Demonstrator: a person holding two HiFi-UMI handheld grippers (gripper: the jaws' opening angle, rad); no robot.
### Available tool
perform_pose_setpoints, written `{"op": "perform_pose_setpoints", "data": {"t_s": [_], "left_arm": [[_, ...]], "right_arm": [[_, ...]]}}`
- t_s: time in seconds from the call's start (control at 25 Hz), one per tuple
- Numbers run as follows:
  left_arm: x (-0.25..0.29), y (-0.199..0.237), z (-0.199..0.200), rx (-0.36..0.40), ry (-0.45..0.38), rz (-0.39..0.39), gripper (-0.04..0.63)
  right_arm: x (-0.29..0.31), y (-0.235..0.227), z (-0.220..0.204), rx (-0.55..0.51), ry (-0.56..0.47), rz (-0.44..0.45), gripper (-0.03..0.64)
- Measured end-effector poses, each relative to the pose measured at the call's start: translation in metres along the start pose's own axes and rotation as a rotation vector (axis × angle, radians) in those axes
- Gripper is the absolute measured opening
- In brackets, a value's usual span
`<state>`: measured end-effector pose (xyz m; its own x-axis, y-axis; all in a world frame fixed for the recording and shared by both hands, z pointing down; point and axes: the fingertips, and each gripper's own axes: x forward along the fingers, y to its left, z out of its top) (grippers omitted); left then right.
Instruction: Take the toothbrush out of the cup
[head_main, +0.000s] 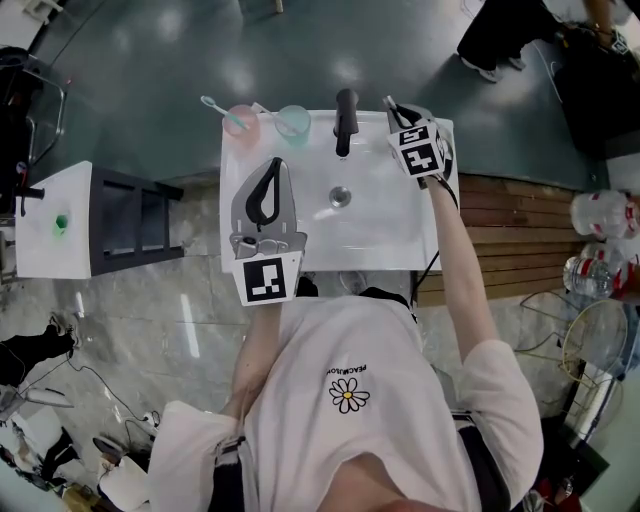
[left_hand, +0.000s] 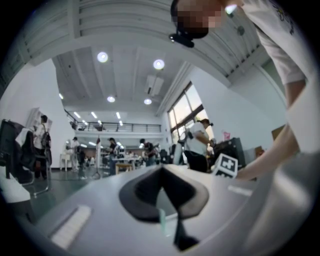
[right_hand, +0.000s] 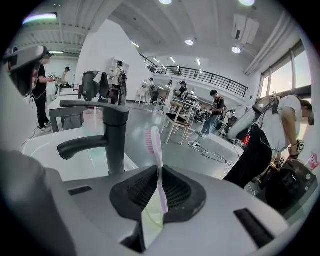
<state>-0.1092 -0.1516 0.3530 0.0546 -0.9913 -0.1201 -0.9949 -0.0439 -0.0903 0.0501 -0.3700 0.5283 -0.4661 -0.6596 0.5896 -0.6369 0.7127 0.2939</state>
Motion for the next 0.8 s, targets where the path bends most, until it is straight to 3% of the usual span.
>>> {"op": "perform_pose_setpoints", "data": {"t_s": [0.16,0.36,0.6,0.8], "left_arm": [[0.001,-0.001,0.001,-0.002,-0.006,-0.005,0.006],[0.002,-0.006,0.005,-0.010,-0.016,-0.023,0.006],[0.006,-0.011,0.016,-0.034,-0.051,-0.049,0.008],[0.013,-0.020,0.032,0.011,-0.113,-0.097,0.006]], "right_arm": [[-0.008,0.001,0.012,0.012,-0.040,0.000,0.032],[-0.040,-0.006,0.049,0.042,-0.170,-0.028,0.031],[-0.110,-0.009,0.091,0.055,-0.338,-0.072,0.031],[-0.184,0.000,0.108,0.096,-0.508,-0.149,0.031]]}}
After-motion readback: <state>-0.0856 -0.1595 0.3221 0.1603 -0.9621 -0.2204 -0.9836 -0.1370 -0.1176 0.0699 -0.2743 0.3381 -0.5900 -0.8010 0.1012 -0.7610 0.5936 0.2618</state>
